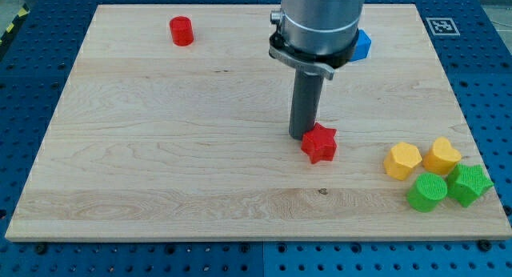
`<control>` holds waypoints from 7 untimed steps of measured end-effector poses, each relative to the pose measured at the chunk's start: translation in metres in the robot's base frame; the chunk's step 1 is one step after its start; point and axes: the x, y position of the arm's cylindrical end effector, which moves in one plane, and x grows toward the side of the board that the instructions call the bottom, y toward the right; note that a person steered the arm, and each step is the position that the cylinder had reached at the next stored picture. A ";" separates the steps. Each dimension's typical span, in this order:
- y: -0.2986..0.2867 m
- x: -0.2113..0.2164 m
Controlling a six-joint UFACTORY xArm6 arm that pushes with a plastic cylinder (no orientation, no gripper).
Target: Push the red star left to the green circle
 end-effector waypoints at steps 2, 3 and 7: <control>0.013 0.025; 0.018 0.009; 0.049 0.047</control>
